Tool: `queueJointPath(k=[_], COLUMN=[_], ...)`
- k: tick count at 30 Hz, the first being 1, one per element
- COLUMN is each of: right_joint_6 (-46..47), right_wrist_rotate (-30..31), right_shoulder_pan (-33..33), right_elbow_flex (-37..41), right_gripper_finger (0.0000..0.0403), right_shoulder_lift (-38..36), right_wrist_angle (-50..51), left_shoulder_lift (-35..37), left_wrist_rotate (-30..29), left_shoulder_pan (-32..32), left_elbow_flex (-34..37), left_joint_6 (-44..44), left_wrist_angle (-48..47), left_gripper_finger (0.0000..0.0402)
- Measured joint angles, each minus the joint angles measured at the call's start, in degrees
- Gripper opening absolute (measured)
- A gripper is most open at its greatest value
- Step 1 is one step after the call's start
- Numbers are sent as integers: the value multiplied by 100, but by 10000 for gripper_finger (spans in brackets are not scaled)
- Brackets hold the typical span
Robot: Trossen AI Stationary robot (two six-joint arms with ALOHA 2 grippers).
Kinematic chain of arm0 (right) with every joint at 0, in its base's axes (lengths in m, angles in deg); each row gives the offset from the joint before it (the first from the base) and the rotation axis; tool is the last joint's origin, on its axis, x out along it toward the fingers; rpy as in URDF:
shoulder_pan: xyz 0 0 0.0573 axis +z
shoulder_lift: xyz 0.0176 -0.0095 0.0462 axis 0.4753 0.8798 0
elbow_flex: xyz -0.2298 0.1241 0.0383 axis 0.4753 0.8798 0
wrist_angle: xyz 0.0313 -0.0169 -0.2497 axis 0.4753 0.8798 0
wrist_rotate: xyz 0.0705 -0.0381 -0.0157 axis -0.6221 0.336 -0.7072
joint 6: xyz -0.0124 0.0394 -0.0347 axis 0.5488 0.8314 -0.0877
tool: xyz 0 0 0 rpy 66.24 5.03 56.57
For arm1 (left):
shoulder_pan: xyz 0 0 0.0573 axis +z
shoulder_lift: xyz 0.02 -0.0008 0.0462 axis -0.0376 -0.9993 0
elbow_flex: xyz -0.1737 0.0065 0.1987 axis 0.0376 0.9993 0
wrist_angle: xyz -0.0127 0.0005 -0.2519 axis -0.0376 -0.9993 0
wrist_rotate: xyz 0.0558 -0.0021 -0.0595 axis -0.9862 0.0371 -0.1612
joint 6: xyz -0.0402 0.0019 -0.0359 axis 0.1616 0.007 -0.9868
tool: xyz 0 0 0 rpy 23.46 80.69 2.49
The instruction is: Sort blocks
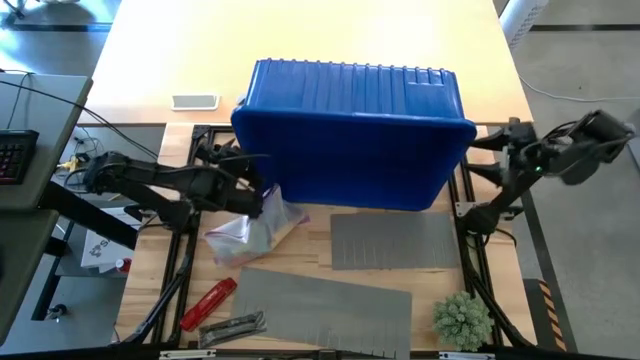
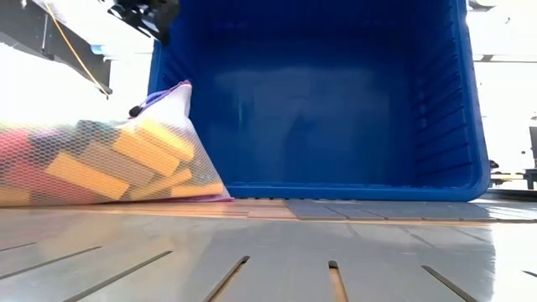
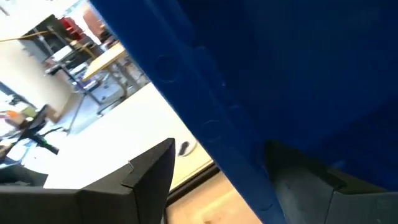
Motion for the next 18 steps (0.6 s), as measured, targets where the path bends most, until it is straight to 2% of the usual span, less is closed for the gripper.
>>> queueJointPath(k=[6,10,14,18], right_joint_6=[-727,-1261,-1422,-1406], right_wrist_rotate=[-76,553,800,1428], right_shoulder_pan=[-2,-41,-249,-586], right_elbow_flex=[-843,-1140,-548,426], right_gripper_finger=[286,286,286,286], right_shoulder_lift=[-11,-100,-233,-264], right_wrist_angle=[3,-2,13,-5], left_shoulder_lift=[-2,-3,-7,-7], left_wrist_rotate=[30,52,79,73], left_shoulder_pan=[484,684,746,746], left_elbow_flex=[0,0,0,0], left_joint_6=[1011,1316,1268,1366], left_wrist_angle=[702,950,976,1000], left_gripper_finger=[227,227,227,227])
